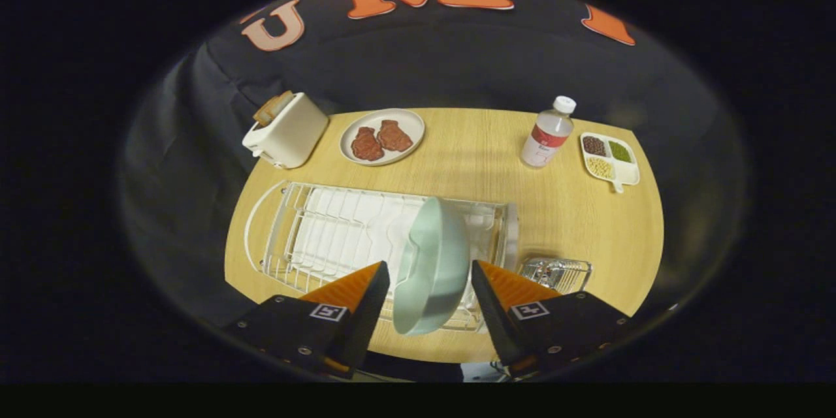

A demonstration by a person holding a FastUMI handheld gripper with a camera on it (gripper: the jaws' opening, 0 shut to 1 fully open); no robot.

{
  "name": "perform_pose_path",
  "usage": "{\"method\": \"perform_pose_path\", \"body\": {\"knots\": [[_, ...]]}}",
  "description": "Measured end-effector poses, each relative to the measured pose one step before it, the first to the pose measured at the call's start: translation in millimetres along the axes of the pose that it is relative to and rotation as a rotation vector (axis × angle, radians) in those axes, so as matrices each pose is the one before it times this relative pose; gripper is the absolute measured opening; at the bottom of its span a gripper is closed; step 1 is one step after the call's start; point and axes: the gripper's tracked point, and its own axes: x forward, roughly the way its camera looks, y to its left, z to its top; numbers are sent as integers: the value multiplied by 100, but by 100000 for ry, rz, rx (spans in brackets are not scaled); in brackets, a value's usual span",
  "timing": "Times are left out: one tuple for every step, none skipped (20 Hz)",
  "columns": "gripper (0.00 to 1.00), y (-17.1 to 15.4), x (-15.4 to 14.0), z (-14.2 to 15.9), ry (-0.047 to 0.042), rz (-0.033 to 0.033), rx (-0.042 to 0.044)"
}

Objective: Take the plate from the dish rack, then take the spoon from the basket and place it into the plate.

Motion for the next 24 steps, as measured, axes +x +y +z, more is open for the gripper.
{"method": "perform_pose_path", "body": {"knots": [[73, -113, 198, -188, 1758, -1461, 460], [67, 17, 92, -395, 1622, -1226, -12], [63, 61, 175, -377, 2140, -1487, -306], [56, 271, 318, -585, 2595, -1373, -209], [52, 277, 290, -547, 2535, -1587, -40], [44, -63, 95, -201, 642, -2625, -1108], [41, -270, 28, 108, -163, -3153, -905], [39, 333, -147, 6, 372, -1597, -504], [38, 131, -26, 105, 181, -1684, -590], [38, 38, -29, -129, 621, -1749, -265], [37, 20, -46, 19, 614, -1831, -464], [35, 81, -146, 35, 250, -1299, -866], [35, 46, -107, -18, 262, -1237, -839], [34, 15, -23, -47, -60, -1113, -451], [33, -181, -259, 50, 185, -1634, 853], [32, -151, -310, 319, -979, -1105, 674], [30, -344, -351, 340, -1019, -1166, 523], [29, -393, -337, 339, -1643, -1447, 412], [28, -468, -376, 413, -1584, -1560, -555], [28, -598, -295, 115, -1387, -2087, -948], [27, -672, -382, 134, -1468, -1432, -1192], [26, -284, -210, -125, -392, -740, -35], [25, -276, -322, -119, -279, 461, 253], [23, -245, -136, -433, 165, 866, 415]]}}
